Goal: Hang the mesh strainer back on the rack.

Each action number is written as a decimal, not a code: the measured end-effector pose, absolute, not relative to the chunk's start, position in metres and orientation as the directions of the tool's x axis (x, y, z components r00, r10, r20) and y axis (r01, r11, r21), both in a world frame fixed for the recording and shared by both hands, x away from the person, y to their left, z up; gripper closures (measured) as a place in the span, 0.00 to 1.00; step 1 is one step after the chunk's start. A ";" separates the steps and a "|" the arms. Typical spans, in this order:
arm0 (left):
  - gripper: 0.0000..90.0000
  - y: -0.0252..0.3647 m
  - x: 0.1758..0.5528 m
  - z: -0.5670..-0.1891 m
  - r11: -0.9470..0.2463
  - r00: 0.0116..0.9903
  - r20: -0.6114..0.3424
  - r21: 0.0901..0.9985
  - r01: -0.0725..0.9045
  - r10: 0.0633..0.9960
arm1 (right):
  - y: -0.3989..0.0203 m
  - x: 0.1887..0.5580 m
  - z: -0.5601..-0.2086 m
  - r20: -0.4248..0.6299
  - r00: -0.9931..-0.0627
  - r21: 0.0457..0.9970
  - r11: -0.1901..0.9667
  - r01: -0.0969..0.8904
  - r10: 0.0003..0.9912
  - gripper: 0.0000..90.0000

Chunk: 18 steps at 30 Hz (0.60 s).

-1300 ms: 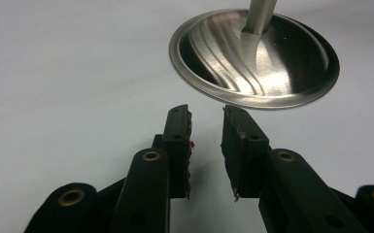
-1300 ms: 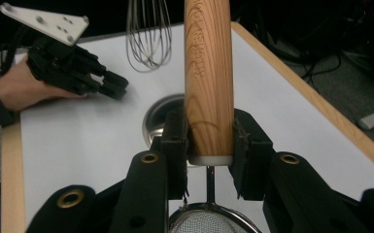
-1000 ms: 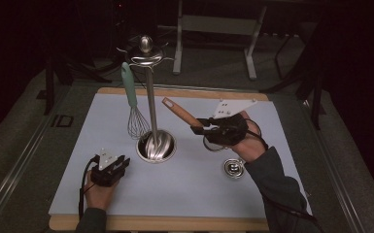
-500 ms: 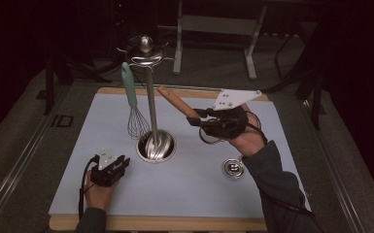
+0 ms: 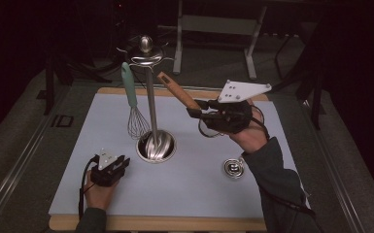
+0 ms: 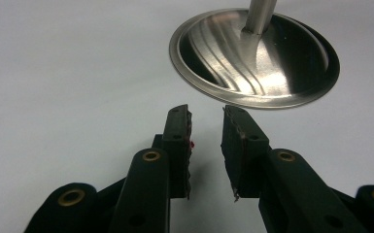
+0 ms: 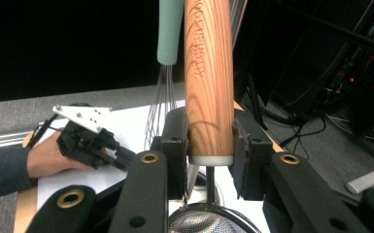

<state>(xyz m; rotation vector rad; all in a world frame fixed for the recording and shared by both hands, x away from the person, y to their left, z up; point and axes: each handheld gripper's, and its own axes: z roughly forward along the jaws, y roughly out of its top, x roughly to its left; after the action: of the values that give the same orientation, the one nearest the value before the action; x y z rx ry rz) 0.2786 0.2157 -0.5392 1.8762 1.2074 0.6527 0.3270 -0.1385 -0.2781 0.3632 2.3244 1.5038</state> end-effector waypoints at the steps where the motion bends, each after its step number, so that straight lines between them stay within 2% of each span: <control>1: 0.81 0.216 0.279 -0.539 -0.230 0.413 0.003 0.834 0.501 0.911 | -0.137 0.326 -0.277 -0.152 -0.907 0.915 0.402 0.021 0.393 0.79; 12: 0.81 0.216 0.279 -0.539 -0.230 0.414 0.002 0.834 0.501 0.910 | -0.119 0.322 -0.268 -0.184 -0.898 0.920 0.391 -0.015 0.400 0.79; 18: 0.81 0.216 0.279 -0.539 -0.228 0.414 0.000 0.834 0.502 0.910 | -0.110 0.326 -0.279 -0.214 -0.865 0.918 0.397 -0.018 0.454 0.79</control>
<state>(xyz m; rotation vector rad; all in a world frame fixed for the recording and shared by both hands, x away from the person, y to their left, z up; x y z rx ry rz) 0.2786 0.2162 -0.5391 1.8751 1.2067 0.6487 0.3260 -0.1096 -0.2795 0.3737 2.2266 1.4702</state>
